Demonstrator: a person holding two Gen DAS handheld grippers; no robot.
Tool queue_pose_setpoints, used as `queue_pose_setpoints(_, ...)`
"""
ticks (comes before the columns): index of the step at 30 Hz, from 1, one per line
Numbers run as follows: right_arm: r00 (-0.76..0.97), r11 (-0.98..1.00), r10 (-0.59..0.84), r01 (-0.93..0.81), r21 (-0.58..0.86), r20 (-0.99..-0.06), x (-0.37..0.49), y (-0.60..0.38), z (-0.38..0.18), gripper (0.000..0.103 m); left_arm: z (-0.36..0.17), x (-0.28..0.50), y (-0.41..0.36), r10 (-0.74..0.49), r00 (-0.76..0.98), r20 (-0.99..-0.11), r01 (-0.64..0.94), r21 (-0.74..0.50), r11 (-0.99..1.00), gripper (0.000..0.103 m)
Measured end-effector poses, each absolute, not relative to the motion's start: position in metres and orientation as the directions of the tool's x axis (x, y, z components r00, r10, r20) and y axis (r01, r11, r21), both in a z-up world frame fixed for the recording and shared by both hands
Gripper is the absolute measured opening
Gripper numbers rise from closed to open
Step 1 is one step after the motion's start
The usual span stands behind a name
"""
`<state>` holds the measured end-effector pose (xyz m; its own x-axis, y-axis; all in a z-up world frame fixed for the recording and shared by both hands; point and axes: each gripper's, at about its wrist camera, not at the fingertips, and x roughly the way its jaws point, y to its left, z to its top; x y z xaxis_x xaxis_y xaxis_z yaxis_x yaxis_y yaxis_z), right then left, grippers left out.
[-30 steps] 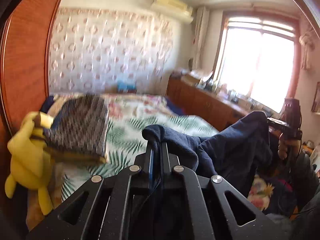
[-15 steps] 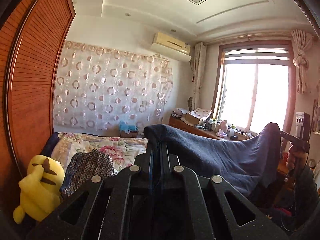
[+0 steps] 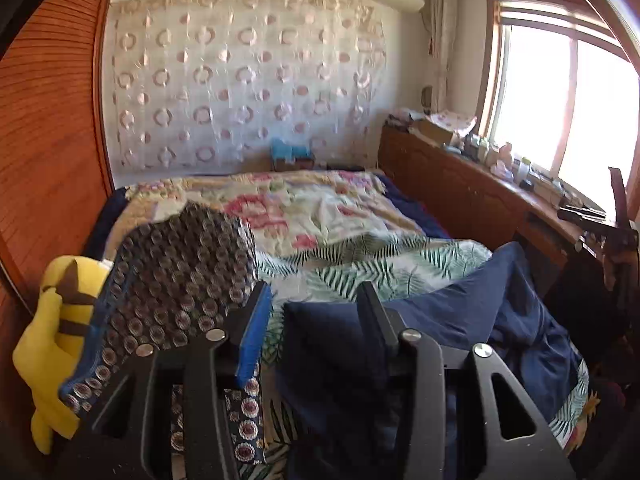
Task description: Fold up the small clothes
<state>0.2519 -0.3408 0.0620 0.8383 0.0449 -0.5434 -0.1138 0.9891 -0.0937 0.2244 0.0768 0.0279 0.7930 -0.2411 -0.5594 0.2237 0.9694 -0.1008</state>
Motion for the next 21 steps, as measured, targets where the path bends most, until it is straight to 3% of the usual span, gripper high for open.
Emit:
queue_pose_setpoints(1,0.825,0.99,0.038,-0.108,-0.091,-0.564,0.256,-0.342,0.051,0.05,0.023,0.221,0.073,-0.239,0.786,-0.57,0.233,-0.086,0.969,0.054)
queue_pose_setpoints(2,0.82,0.99,0.034,-0.105,-0.092,-0.571,0.255,-0.343,0.043,0.05,0.018,0.217,0.07,-0.24,0.781,-0.576,0.241,-0.075,0.968,0.072)
queue_pose_setpoints(4,0.812,0.989,0.054,-0.125,-0.083,-0.582,0.255,-0.347,0.032,0.05,0.016,0.207,0.064,-0.255,0.777,-0.575,0.258,-0.079,0.963,0.08)
queue_pose_setpoints(14,0.757,0.977,0.171,-0.213,0.01,-0.631,0.24,-0.392,0.037,0.05,-0.001,0.183,0.037,-0.273,0.738,-0.617,0.293,-0.072,0.954,0.08)
queue_pose_setpoints(21,0.682,0.976,0.187,-0.207,0.059,-0.707,0.243,-0.412,0.004,0.05,-0.039,0.179,0.028,-0.267,0.689,-0.674,0.288,-0.083,0.954,0.08)
